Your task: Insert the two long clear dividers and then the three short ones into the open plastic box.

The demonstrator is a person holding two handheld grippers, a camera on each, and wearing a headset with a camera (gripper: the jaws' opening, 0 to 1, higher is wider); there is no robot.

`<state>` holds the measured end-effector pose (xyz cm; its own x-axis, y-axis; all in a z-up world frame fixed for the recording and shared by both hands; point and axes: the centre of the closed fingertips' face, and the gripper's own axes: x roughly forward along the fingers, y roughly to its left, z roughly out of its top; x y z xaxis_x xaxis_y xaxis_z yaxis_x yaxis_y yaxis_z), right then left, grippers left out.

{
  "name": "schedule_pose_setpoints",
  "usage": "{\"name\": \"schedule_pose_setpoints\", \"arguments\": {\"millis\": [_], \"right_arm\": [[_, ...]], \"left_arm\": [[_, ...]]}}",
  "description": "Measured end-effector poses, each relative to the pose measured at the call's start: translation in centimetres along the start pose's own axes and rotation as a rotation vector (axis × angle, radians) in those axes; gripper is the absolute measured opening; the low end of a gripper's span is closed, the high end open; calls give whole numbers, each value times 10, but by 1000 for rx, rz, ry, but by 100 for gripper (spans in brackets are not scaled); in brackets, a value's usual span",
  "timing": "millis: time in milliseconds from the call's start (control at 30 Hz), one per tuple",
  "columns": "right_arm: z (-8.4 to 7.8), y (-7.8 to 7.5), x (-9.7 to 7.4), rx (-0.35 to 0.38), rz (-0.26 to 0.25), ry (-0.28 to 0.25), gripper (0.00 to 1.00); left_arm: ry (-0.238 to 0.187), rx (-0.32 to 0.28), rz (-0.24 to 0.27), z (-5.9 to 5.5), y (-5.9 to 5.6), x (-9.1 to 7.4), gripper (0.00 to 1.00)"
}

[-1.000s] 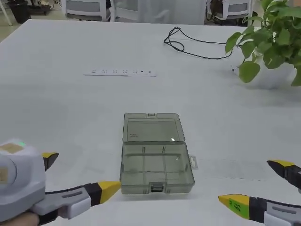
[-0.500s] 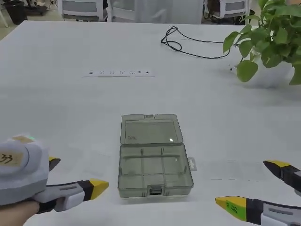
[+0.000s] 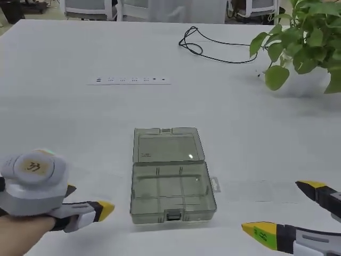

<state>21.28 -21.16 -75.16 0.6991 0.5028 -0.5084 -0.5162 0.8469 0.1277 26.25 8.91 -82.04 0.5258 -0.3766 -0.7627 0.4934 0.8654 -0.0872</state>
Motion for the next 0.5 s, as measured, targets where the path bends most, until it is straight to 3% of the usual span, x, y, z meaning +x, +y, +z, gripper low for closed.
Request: {"name": "schedule_pose_setpoints", "arguments": {"millis": [300,500], "right_arm": [[-2,0,0,9,-1,1,100],[-3,1,-1,15,-1,-1,100]], "left_arm": [[64,15,14,-11,-1,13,52],[71,0,11,-13,-5,17,49]]}}
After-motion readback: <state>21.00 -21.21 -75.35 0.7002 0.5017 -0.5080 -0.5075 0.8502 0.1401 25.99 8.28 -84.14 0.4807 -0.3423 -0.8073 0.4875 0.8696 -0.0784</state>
